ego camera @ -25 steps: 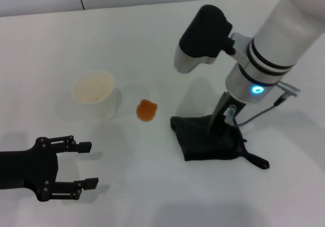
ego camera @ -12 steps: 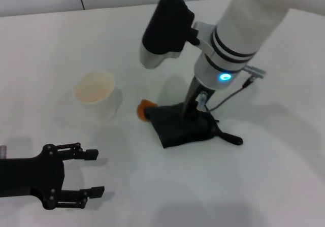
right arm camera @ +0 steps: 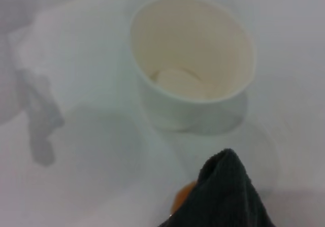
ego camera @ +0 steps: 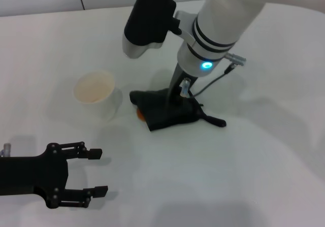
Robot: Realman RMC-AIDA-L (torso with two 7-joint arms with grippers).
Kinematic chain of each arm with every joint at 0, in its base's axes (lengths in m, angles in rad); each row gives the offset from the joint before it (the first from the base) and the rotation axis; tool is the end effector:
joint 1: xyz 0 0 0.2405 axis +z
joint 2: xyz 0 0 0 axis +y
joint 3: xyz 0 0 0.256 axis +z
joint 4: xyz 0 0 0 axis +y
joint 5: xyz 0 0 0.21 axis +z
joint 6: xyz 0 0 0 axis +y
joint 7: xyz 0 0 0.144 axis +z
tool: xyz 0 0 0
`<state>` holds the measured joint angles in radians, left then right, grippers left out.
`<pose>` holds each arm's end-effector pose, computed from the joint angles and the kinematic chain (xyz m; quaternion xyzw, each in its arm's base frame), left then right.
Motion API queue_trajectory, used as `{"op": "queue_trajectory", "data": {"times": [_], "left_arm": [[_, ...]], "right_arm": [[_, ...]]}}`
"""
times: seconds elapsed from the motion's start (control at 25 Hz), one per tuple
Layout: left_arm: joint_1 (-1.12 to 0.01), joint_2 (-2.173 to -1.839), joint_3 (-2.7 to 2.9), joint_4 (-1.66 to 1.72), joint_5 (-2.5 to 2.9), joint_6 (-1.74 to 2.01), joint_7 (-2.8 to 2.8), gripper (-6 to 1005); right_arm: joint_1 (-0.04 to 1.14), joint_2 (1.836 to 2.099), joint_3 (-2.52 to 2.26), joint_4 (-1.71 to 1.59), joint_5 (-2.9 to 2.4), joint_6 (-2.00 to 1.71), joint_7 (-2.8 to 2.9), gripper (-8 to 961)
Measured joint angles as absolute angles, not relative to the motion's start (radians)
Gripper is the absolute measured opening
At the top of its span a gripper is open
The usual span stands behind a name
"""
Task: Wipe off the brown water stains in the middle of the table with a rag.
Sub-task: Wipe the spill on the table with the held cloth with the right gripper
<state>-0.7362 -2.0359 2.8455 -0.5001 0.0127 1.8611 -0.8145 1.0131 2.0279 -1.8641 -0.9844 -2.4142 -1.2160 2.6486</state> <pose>-0.2918 0.2780 -0.0052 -0.9790 -0.0882 -0.1834 0.0065 0.0903 0.3865 -0.0919 -0.9533 0.1321 -0.2244 0.1530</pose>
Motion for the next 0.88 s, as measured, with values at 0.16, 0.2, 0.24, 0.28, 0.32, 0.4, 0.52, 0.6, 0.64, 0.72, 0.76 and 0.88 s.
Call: {"op": "queue_trajectory", "data": {"times": [0.16, 0.2, 0.24, 0.28, 0.32, 0.4, 0.52, 0.6, 0.64, 0.72, 0.76, 0.88], "left_arm": [[-0.739, -2.036, 2.846, -0.500, 0.013, 1.865, -0.814, 786], [-0.740, -2.036, 2.846, -0.500, 0.013, 1.866, -0.814, 786], [-0.741, -2.036, 2.846, -0.500, 0.013, 1.868, -0.815, 786], [-0.742, -2.036, 2.846, -0.500, 0.013, 1.868, -0.814, 786], [-0.743, -2.036, 2.846, -0.500, 0.012, 1.868, -0.814, 786], [-0.744, -2.036, 2.846, -0.500, 0.011, 1.869, -0.814, 786], [-0.745, -2.035, 2.846, -0.500, 0.007, 1.869, -0.814, 786], [-0.744, -2.033, 2.846, -0.500, 0.001, 1.869, -0.814, 786], [-0.742, -2.032, 2.846, -0.502, -0.004, 1.869, -0.813, 786], [-0.736, -2.032, 2.846, -0.512, -0.018, 1.870, -0.810, 786], [-0.732, -2.033, 2.846, -0.526, -0.027, 1.872, -0.808, 786], [-0.724, -2.037, 2.846, -0.547, -0.042, 1.878, -0.805, 786]], "right_arm": [[1.029, 2.028, -1.870, -0.951, -2.417, -1.176, 2.648, 48], [1.032, 2.028, -1.874, -0.946, -2.415, -1.172, 2.648, 49], [1.039, 2.028, -1.888, -0.936, -2.405, -1.166, 2.648, 50], [1.042, 2.028, -1.902, -0.933, -2.396, -1.164, 2.648, 51], [1.044, 2.028, -1.915, -0.933, -2.386, -1.162, 2.648, 52], [1.046, 2.028, -1.946, -0.940, -2.364, -1.161, 2.648, 54], [1.050, 2.028, -1.972, -0.957, -2.331, -1.172, 2.648, 57], [1.051, 2.028, -1.985, -0.970, -2.317, -1.181, 2.648, 58], [1.051, 2.028, -1.990, -0.978, -2.311, -1.186, 2.648, 59], [1.047, 2.028, -1.998, -0.995, -2.301, -1.193, 2.647, 61], [1.046, 2.028, -2.002, -1.001, -2.295, -1.196, 2.647, 62], [1.048, 2.028, -2.017, -1.005, -2.288, -1.196, 2.647, 65]]}}
